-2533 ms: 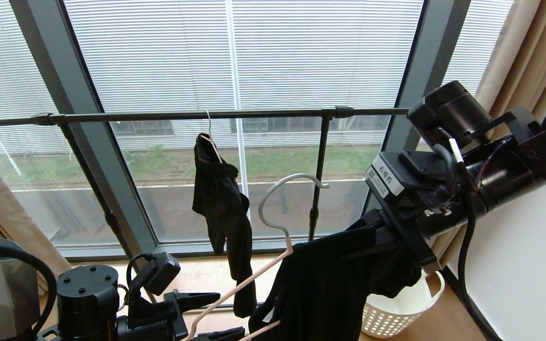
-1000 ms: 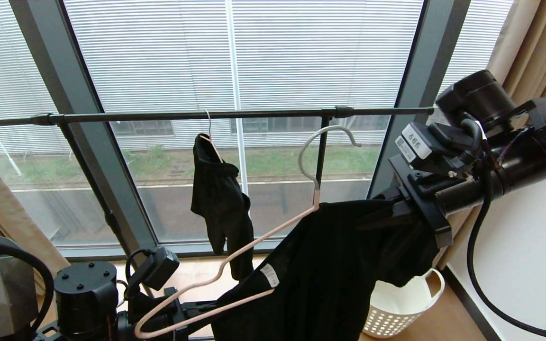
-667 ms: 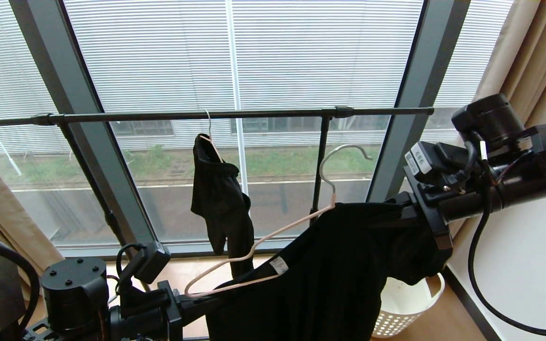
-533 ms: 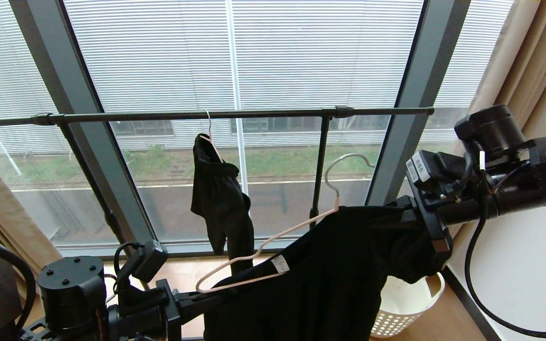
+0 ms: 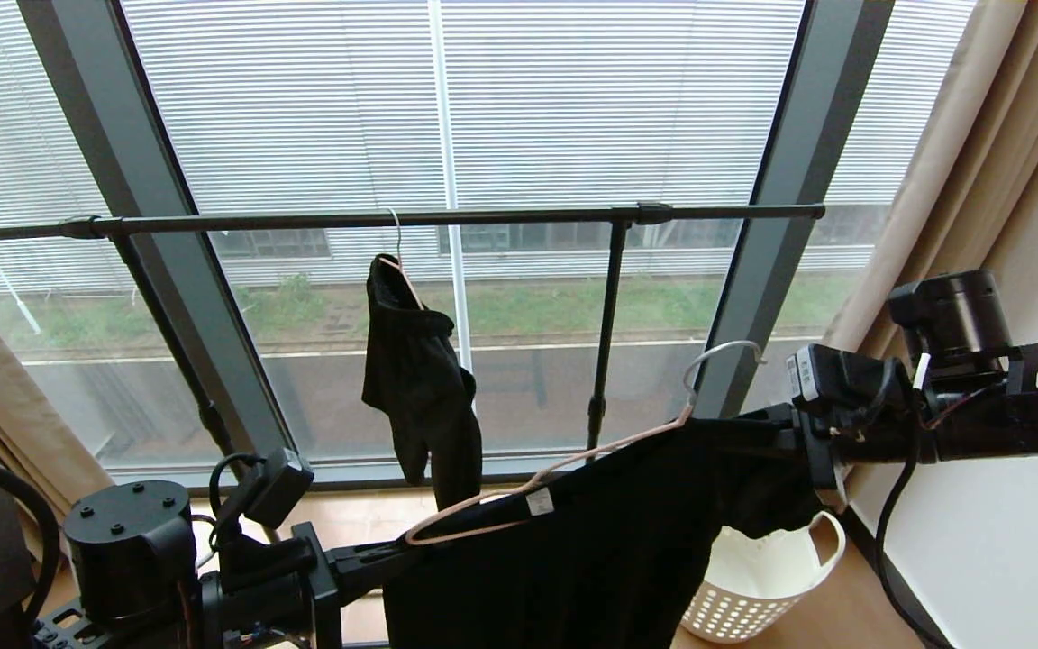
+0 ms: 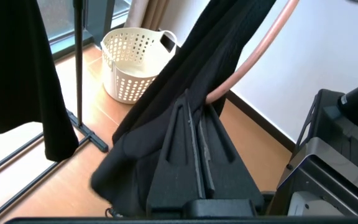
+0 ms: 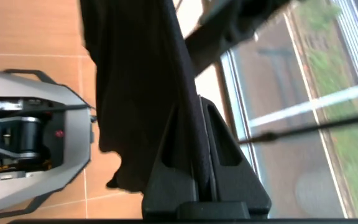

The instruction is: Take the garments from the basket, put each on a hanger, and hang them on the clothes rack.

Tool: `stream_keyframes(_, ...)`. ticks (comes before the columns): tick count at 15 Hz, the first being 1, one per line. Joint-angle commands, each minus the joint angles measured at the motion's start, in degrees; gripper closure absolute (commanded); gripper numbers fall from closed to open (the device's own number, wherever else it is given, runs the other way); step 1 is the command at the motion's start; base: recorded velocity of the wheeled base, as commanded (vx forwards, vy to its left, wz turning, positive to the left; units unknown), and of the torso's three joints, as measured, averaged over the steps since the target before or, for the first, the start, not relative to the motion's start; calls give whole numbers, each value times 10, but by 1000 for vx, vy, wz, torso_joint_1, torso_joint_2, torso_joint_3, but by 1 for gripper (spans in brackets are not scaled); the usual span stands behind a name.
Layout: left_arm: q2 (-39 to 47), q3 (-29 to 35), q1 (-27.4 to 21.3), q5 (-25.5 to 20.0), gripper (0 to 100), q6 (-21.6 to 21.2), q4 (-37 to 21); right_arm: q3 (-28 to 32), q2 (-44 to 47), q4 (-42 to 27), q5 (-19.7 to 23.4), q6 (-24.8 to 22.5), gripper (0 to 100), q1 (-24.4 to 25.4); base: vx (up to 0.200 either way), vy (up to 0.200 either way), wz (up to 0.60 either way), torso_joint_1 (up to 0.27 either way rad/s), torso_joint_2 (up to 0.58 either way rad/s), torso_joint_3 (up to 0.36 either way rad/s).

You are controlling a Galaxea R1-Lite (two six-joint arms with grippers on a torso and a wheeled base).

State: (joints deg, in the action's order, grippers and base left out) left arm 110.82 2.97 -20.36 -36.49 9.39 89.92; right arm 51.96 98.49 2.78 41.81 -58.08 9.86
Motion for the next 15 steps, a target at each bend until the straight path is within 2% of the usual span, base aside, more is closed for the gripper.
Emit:
stream_keyframes(1,0,2,5,0,100,0,1,-25,1,6,2,0,100,-18,0,0,0,0,0,0)
stream_keyframes(6,0,5,9,0,100,0,1,-41,3,6,5,0,100,-30,0,0,0,0,0,0)
stream_keyframes(9,0,5,8,0,100,0,1,-43,6,6,5,11,100,-13,0,0,0,0,0,0)
stream_keyframes(10,-1,7,8,1,100,0,1,-42,6,7,5,37,100,6,0,0,0,0,0,0)
stream_keyframes(12,-1,7,8,1,100,0,1,-42,6,7,5,37,100,6,0,0,0,0,0,0)
stream_keyframes(13,-19,13,8,3,100,1,1,-35,24,8,4,90,100,35,0,0,0,0,0,0)
stream_keyframes(15,-40,13,8,4,100,1,1,-38,41,26,3,100,100,40,0,0,0,0,0,0)
